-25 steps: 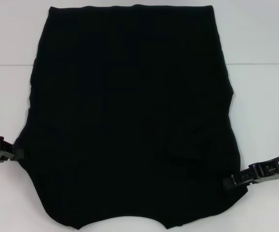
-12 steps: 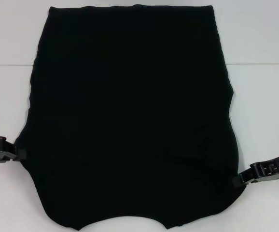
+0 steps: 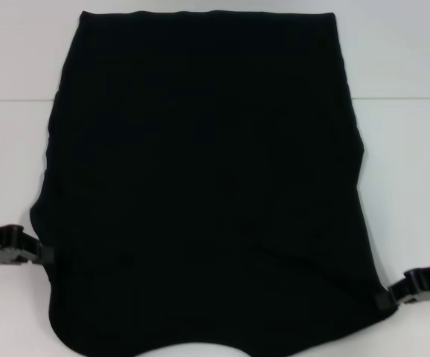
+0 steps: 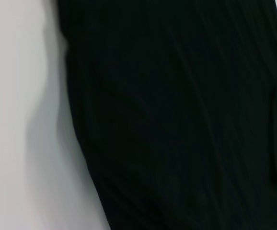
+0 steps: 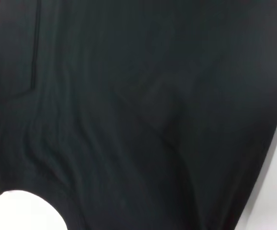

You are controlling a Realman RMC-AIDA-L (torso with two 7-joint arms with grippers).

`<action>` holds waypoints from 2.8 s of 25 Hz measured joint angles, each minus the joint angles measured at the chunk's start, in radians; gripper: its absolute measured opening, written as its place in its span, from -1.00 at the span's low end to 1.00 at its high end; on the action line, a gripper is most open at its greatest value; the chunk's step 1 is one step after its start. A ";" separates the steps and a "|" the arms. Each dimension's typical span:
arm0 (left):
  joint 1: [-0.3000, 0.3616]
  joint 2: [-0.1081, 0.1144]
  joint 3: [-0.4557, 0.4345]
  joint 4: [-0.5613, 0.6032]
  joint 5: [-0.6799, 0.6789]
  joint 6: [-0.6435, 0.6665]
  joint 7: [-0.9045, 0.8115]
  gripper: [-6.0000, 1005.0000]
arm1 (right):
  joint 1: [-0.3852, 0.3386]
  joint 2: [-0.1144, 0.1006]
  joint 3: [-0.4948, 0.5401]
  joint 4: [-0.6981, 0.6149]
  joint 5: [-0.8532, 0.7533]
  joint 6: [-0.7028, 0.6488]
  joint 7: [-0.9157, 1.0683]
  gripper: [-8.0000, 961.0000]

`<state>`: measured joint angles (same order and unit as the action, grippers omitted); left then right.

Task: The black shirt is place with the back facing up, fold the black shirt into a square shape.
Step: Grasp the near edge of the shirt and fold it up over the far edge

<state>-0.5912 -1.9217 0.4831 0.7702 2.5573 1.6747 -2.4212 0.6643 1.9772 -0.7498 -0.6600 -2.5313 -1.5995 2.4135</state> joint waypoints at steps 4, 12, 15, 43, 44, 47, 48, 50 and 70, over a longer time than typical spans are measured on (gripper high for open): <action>0.000 -0.012 0.019 0.005 0.000 0.066 0.013 -0.81 | -0.066 0.009 0.001 -0.082 0.000 -0.062 0.031 -0.86; 0.067 -0.072 0.056 0.093 0.006 0.224 0.038 -0.80 | -0.192 0.018 0.047 -0.230 0.002 -0.212 0.054 -0.86; 0.097 -0.092 0.074 0.138 0.006 0.271 0.041 -0.80 | -0.222 0.014 0.063 -0.234 -0.001 -0.233 0.044 -0.86; -0.226 -0.086 0.120 -0.293 -0.228 -0.807 -0.030 -0.77 | 0.139 0.048 0.138 0.251 0.326 0.841 -0.218 -0.86; -0.229 -0.087 0.138 -0.291 -0.227 -0.811 -0.035 -0.77 | 0.139 0.048 0.138 0.251 0.326 0.841 -0.218 -0.86; -0.233 -0.087 0.155 -0.278 -0.226 -0.817 -0.039 -0.77 | 0.154 0.050 0.133 0.236 0.329 0.849 -0.212 -0.86; -0.233 -0.086 0.154 -0.271 -0.226 -0.818 -0.039 -0.77 | 0.158 0.047 0.135 0.233 0.331 0.849 -0.209 -0.86; -0.234 -0.086 0.153 -0.248 -0.227 -0.824 -0.046 -0.77 | 0.166 0.039 0.135 0.224 0.332 0.849 -0.192 -0.86; -0.270 -0.147 0.212 -0.237 -0.180 -1.075 -0.065 -0.75 | 0.239 0.027 0.033 0.284 0.328 1.056 -0.159 -0.86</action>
<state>-0.8613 -2.0687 0.6951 0.5331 2.3776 0.6000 -2.4866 0.9034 2.0038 -0.7164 -0.3756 -2.2028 -0.5439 2.2542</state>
